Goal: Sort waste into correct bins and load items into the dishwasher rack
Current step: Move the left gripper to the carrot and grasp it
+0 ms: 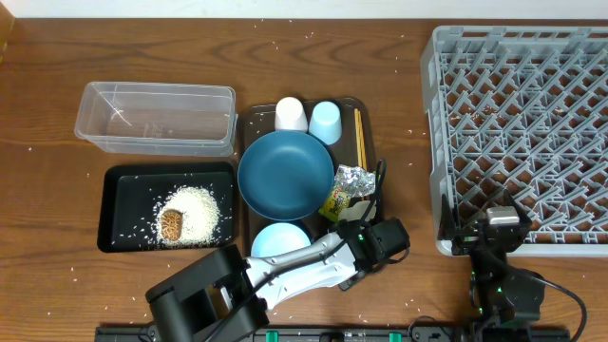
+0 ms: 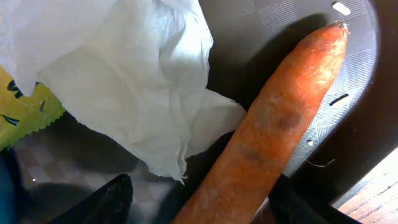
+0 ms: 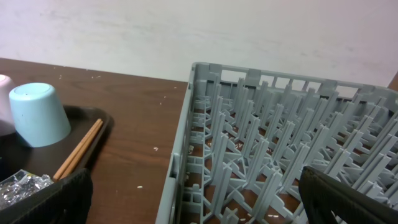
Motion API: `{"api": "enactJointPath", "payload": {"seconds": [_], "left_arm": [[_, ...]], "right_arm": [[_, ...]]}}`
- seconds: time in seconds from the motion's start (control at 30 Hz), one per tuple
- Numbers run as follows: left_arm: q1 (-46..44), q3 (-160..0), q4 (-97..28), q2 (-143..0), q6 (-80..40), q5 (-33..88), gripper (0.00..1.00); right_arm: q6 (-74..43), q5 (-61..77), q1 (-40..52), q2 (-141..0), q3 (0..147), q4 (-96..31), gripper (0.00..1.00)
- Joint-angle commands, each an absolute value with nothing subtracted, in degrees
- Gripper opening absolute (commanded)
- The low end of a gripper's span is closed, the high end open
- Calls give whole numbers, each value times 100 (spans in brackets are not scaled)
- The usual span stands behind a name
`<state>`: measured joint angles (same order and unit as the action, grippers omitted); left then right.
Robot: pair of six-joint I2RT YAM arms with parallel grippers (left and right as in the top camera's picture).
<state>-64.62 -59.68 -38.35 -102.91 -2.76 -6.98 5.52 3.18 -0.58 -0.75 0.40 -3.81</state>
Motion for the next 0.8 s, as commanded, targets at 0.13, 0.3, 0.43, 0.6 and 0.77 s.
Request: {"api": "enactJointPath", "payload": {"seconds": [0.13, 0.3, 0.43, 0.6, 0.77], "left_arm": [[-6471, -5977, -3850, -10405, -233, -683, 56], [-6471, -5977, -3850, -10405, -244, -681, 46], [-6471, -5979, -3848, -10405, -246, -679, 42], [-6471, -5986, -3848, -10405, -314, -661, 35], [-6469, -5990, -3848, -10403, -434, -504, 32]], "right_arm": [[587, 322, -110, -78, 32, -403, 99], [587, 322, -110, -78, 32, -403, 99], [587, 322, -110, -78, 32, -403, 99], [587, 322, -110, -78, 32, -403, 99], [587, 322, -110, -78, 32, -403, 99]]}}
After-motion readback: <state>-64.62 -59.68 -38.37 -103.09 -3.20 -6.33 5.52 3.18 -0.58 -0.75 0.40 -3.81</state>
